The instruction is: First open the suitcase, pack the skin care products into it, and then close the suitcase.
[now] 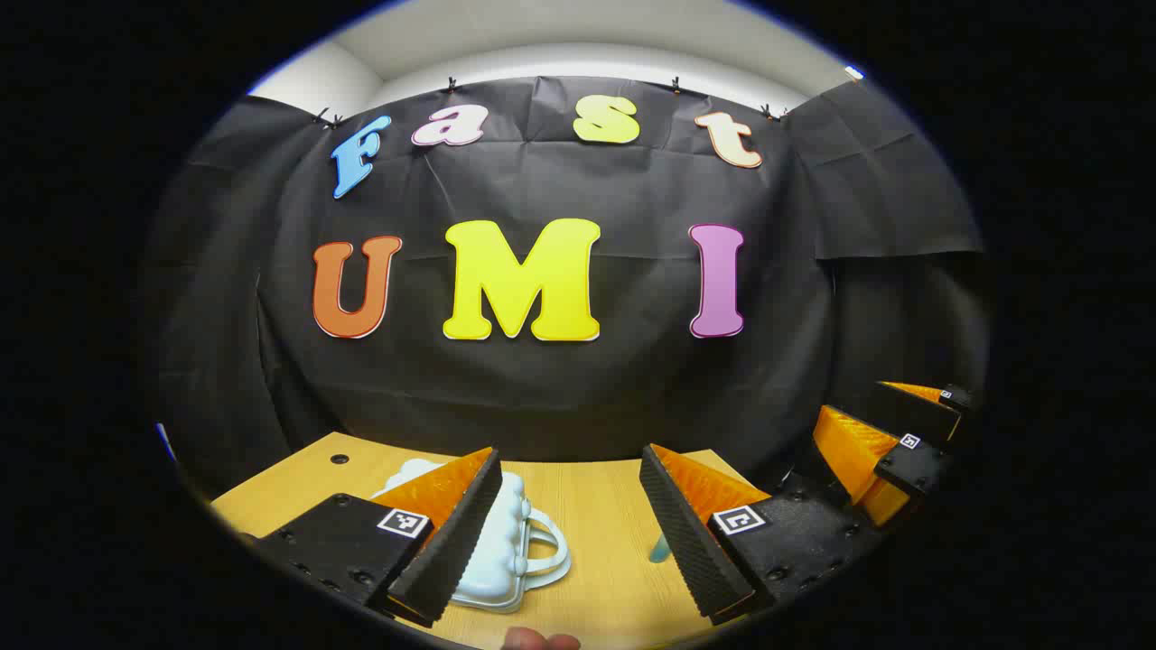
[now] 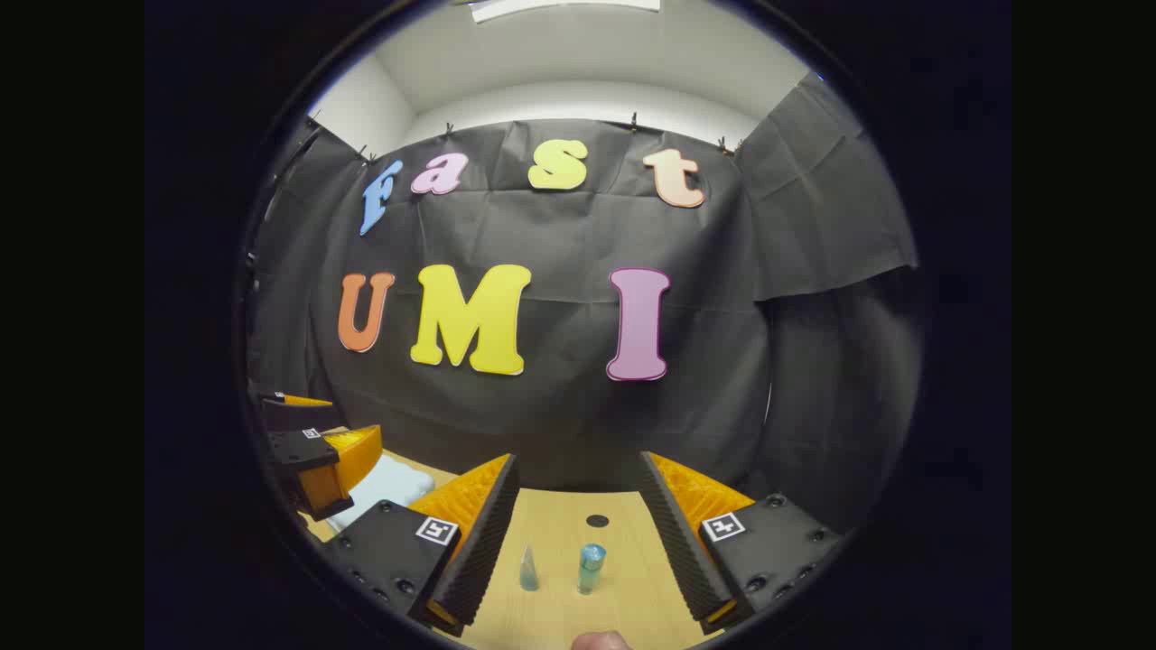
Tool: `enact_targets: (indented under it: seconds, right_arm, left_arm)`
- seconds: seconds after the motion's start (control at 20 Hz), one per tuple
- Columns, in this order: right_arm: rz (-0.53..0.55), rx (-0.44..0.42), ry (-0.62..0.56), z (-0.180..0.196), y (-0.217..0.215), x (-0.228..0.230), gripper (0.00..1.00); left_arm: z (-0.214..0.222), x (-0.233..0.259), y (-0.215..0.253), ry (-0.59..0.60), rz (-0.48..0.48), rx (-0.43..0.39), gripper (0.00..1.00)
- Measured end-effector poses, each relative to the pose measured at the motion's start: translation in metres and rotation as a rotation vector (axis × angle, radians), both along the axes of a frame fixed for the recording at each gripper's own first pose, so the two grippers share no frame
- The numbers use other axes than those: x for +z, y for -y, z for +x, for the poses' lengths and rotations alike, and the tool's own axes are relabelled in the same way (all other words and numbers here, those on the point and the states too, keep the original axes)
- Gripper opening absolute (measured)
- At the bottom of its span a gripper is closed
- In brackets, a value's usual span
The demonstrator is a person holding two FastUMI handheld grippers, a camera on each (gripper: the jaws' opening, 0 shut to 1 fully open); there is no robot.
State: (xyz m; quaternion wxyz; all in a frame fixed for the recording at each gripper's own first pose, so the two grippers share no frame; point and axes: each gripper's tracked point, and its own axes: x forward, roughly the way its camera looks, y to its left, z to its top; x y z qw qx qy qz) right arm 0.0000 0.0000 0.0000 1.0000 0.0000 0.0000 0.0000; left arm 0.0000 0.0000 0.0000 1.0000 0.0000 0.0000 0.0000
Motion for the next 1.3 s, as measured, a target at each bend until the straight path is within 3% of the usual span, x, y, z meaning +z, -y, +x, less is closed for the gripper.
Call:
enact_targets:
  seconds: [0.65, 0.85, 1.2, 1.3]
  right_arm:
    - [0.033, 0.021, -0.002, 0.014, -0.004, 0.005, 0.79]
    - [-0.001, 0.046, -0.012, 0.018, -0.006, 0.000, 0.79]
    - [0.016, 0.042, -0.087, 0.020, 0.018, -0.024, 0.80]
    - [0.012, 0.028, -0.095, 0.018, 0.026, -0.029, 0.79]
  left_arm:
    - [0.013, 0.009, 0.001, 0.010, 0.037, 0.010, 0.98]
    - [0.014, 0.008, 0.010, 0.013, 0.016, -0.040, 0.98]
    - [0.025, -0.045, 0.012, -0.124, 0.180, -0.095, 0.98]
    - [0.033, -0.071, 0.006, -0.200, 0.302, -0.121, 0.98]
